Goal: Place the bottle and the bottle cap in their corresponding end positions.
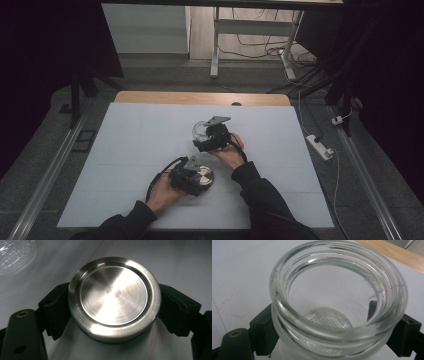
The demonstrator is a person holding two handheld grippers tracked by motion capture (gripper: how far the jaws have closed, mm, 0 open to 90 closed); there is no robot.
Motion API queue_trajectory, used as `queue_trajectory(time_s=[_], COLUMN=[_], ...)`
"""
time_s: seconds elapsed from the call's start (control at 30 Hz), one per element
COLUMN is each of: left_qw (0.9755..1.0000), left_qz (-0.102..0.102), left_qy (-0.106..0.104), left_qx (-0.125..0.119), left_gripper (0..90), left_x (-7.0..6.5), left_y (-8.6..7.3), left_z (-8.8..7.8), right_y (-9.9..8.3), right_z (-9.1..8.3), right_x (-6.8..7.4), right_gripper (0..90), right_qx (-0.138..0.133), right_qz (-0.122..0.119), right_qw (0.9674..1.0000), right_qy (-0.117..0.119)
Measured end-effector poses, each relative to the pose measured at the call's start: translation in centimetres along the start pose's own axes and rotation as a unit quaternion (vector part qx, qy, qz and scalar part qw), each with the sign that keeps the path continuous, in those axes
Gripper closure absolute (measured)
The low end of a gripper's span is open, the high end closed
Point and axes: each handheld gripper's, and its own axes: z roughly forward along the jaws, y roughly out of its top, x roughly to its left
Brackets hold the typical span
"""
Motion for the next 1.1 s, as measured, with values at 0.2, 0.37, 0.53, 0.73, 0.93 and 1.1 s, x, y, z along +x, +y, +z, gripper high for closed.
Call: queue_trajectory(time_s=[0.2, 0.37, 0.53, 0.73, 0.93, 1.1], left_qw=[1.0000, 1.0000, 1.0000, 0.9999, 0.9994, 0.9987], left_qz=[0.001, 0.001, -0.008, -0.011, -0.027, -0.038], left_qy=[-0.006, -0.003, -0.004, -0.005, -0.018, -0.030], left_qx=[0.000, 0.004, -0.003, -0.009, -0.009, -0.017], left_gripper=[16.8, 14.0, 10.2, 4.2, 0.8, 0.0], left_x=[0.1, 0.0, 0.1, 0.1, 0.3, 0.4], left_y=[0.0, 0.0, 0.0, 0.0, -0.2, -0.4], left_z=[0.0, 0.0, -0.3, -0.9, -1.6, -2.5], right_y=[0.1, 0.2, 0.1, 0.1, -0.2, -0.5], right_z=[0.0, -0.2, -0.4, -0.8, -1.7, -2.5], right_x=[0.0, -0.1, 0.0, 0.0, 0.2, 0.2], right_gripper=[13.7, 9.5, 5.0, 1.7, 0.0, 0.0], right_qx=[0.004, 0.006, 0.008, 0.008, 0.012, 0.007], right_qz=[0.004, 0.009, 0.009, 0.014, 0.013, 0.018], right_qw=[1.0000, 0.9998, 0.9997, 0.9996, 0.9995, 0.9994], right_qy=[0.003, 0.013, 0.021, 0.024, 0.026, 0.027])
